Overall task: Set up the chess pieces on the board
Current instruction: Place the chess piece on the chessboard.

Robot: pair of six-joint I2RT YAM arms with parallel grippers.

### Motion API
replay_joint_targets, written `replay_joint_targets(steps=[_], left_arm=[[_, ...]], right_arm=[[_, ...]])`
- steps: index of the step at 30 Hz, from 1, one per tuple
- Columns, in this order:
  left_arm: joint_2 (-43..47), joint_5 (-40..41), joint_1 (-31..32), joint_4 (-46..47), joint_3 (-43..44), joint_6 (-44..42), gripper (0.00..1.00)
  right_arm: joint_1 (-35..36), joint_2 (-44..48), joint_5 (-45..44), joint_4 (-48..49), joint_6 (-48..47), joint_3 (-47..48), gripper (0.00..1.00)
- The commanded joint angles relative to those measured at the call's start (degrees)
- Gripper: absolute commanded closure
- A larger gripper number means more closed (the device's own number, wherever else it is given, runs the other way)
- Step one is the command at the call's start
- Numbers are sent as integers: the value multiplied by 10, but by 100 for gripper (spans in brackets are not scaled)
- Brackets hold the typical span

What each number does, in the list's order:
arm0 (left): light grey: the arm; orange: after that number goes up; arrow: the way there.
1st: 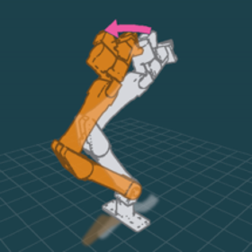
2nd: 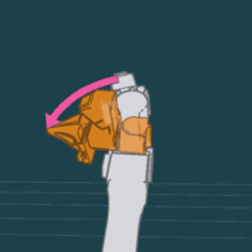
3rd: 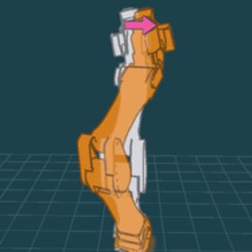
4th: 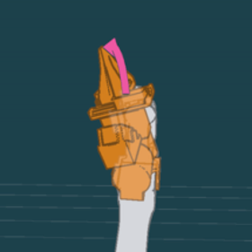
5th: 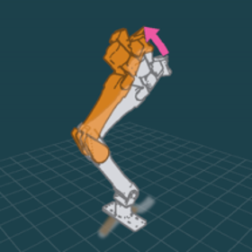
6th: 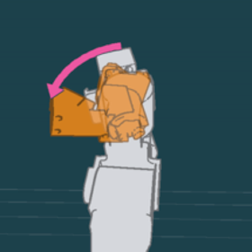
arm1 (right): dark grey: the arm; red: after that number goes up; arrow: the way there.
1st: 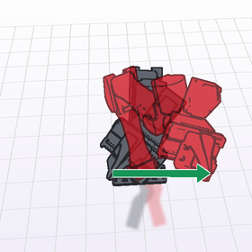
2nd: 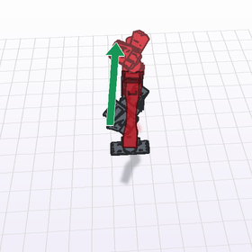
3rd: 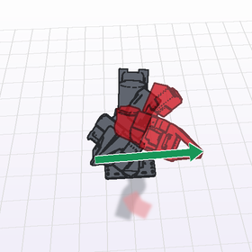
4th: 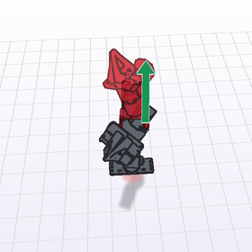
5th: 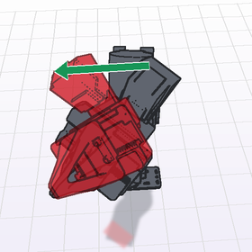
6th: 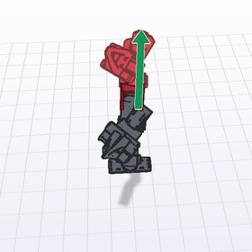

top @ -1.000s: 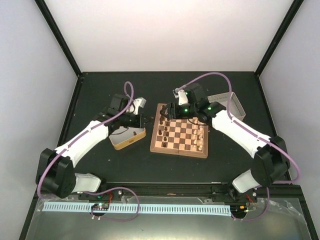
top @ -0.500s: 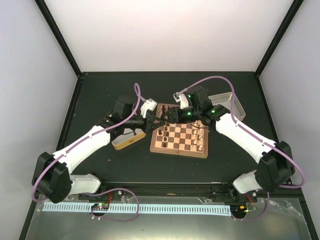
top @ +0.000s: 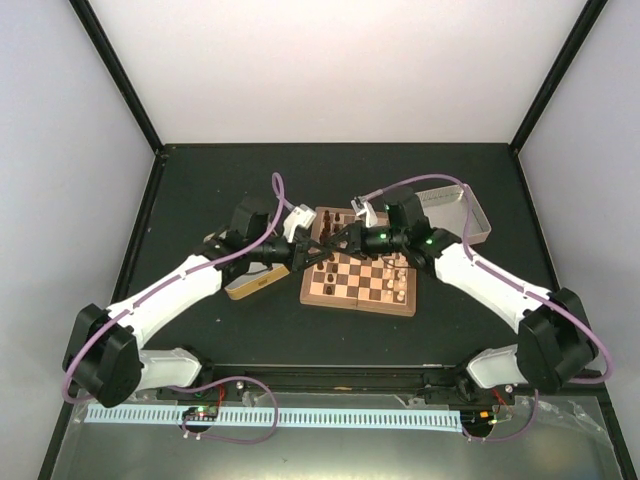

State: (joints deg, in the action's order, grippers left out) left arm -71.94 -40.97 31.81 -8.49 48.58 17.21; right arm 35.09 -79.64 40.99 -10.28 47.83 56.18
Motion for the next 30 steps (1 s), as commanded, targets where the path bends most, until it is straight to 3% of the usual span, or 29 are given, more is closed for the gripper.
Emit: replay_joint_targets(steps=[1, 4, 8, 12, 15, 21, 30], left_arm=[[26, 10, -3, 66, 8, 29, 81], [36, 20, -3, 104, -7, 72, 57], [57, 47, -3, 207, -59, 164, 49], [67, 69, -1, 335, -114, 256, 50], [65, 88, 7, 368, -121, 269, 54], [47, 91, 27, 363, -110, 258, 55], [46, 121, 42, 346, -104, 240, 76]], right_arm=[[3, 23, 43, 110, 128, -42, 89], [-2, 28, 35, 195, 210, -67, 89], [-20, 27, 31, 316, 331, -103, 89], [-28, 24, 23, 389, 409, -128, 89], [-28, 25, 13, 410, 445, -141, 89], [-29, 20, 7, 442, 501, -156, 89], [-29, 16, 7, 453, 532, -165, 89]])
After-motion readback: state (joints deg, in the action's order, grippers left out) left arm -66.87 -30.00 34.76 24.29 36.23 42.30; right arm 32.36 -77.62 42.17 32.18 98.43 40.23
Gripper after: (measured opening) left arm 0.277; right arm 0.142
